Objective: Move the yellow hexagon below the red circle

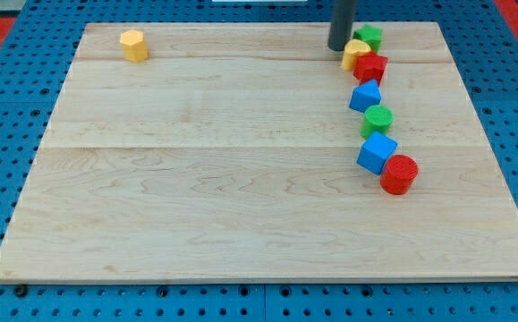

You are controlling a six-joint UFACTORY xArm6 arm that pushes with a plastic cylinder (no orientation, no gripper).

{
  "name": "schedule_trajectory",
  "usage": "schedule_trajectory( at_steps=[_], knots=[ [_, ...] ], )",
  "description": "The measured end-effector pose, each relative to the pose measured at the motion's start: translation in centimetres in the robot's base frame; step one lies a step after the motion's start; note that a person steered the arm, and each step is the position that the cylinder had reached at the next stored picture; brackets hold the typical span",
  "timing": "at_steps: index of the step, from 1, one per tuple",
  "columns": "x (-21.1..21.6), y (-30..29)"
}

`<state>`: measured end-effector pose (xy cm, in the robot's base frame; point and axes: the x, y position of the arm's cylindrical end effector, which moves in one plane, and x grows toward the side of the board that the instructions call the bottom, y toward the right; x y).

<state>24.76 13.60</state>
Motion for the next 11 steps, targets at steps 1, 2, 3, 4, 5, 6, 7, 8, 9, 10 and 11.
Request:
schedule_trajectory(
  at_steps=[1, 2, 3, 4, 5, 6, 7, 8, 9, 10, 11],
  knots=[
    [0.0, 0.7],
    [0.0, -4.3],
    [0.0, -13.0],
    [-4.7, -20.4],
    [-4.9, -28.3],
    [-1.3, -32.0],
    [5.4, -29.0],
    [3.8, -29.5],
    [1.0, -32.8],
    [1.2, -40.2],
    [6.3, -38.4]
  ],
)
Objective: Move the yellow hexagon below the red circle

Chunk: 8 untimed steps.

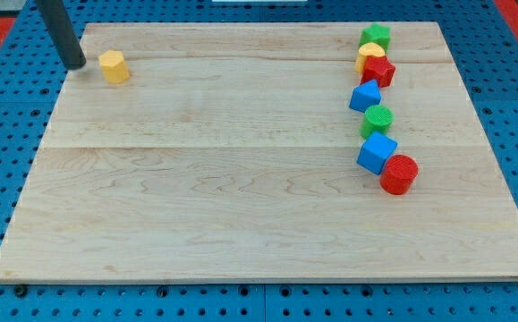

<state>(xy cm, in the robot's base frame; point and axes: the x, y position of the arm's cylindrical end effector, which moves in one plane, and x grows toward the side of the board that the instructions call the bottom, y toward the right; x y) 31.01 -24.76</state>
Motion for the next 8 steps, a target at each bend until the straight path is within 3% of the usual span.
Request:
schedule_trajectory(
  at_steps=[2, 3, 4, 5, 6, 8],
  knots=[
    [-5.7, 4.3],
    [-0.8, 15.5],
    [6.9, 16.8],
    [-0.1, 16.5],
    [-1.4, 9.1],
    [8.1, 8.8]
  ],
)
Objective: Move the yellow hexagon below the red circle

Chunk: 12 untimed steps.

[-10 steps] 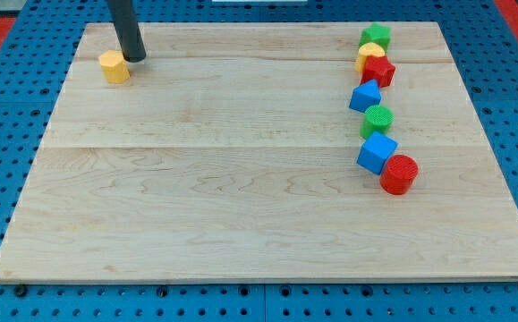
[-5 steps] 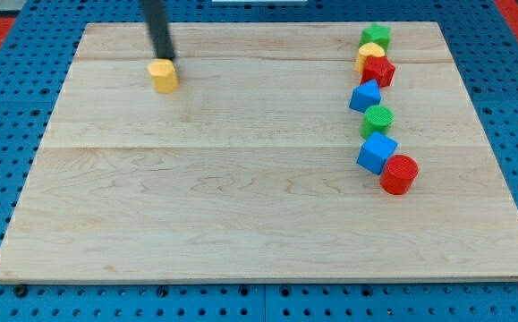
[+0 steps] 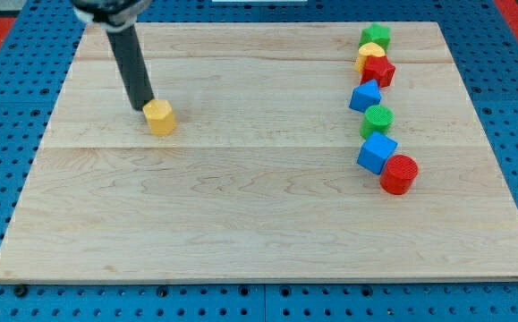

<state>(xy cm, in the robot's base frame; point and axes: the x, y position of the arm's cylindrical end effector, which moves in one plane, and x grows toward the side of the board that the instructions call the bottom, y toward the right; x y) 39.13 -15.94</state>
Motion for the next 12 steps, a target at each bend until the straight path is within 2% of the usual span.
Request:
schedule_trajectory(
  at_steps=[1, 2, 3, 5, 6, 8, 10, 11, 12],
  knots=[
    [4.5, 2.8],
    [8.8, 10.4],
    [9.0, 13.5],
    [5.7, 4.0],
    [2.7, 8.8],
    [8.7, 23.6],
    [13.9, 29.9],
    [16.7, 31.4],
    [20.6, 30.5]
  ],
)
